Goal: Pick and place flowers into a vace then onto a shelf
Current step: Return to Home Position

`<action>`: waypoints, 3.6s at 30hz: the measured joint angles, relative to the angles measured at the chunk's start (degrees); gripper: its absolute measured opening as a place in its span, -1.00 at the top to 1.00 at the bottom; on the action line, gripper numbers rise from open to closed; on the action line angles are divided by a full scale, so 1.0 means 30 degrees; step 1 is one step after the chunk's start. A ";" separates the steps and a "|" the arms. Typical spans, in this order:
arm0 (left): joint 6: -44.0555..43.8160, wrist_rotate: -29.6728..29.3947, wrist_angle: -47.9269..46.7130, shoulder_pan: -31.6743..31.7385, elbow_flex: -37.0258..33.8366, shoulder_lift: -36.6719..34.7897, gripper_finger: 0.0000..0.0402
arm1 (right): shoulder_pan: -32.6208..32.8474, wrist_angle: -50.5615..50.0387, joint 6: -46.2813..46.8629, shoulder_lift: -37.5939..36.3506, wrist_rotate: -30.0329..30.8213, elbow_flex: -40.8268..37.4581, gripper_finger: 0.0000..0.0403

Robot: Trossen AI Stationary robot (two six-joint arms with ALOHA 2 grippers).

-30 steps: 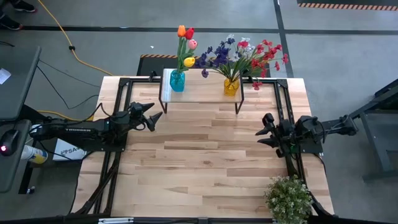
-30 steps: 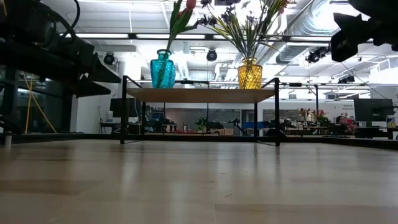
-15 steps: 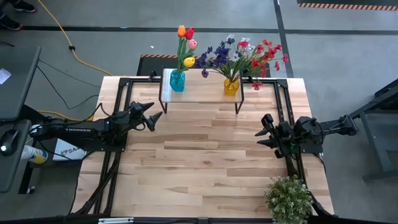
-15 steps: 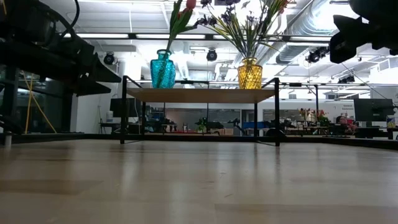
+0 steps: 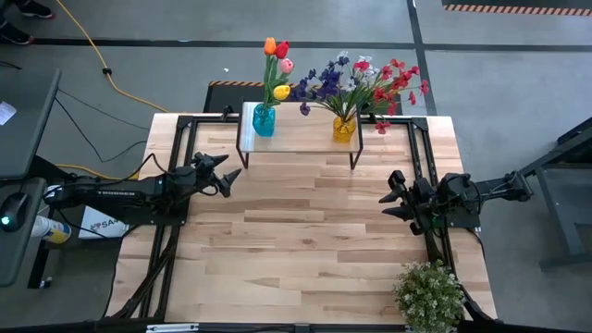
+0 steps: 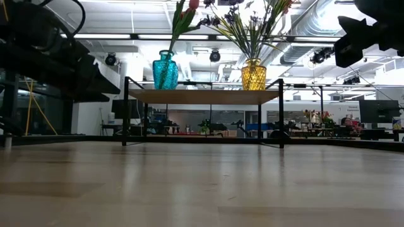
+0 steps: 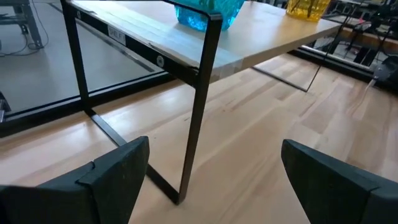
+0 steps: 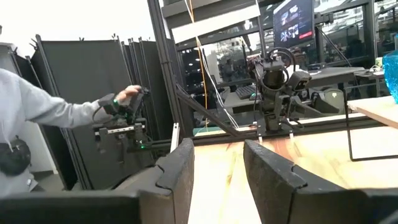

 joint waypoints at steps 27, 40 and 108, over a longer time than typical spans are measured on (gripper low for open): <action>-0.0015 -0.0021 -0.2059 0.0000 -0.0015 -0.8467 -0.98 | 0.0000 -0.0013 0.0022 0.0002 0.0000 -0.0007 0.35; -0.0020 0.0100 -0.2247 0.0000 -0.0015 -0.8167 -0.98 | 0.0000 -0.0071 0.0019 0.0007 0.0061 -0.0015 0.35; -0.0015 0.0134 -0.2231 0.0000 -0.0022 -0.8174 -0.98 | 0.0000 -0.0093 0.0015 0.0007 0.0080 -0.0022 0.35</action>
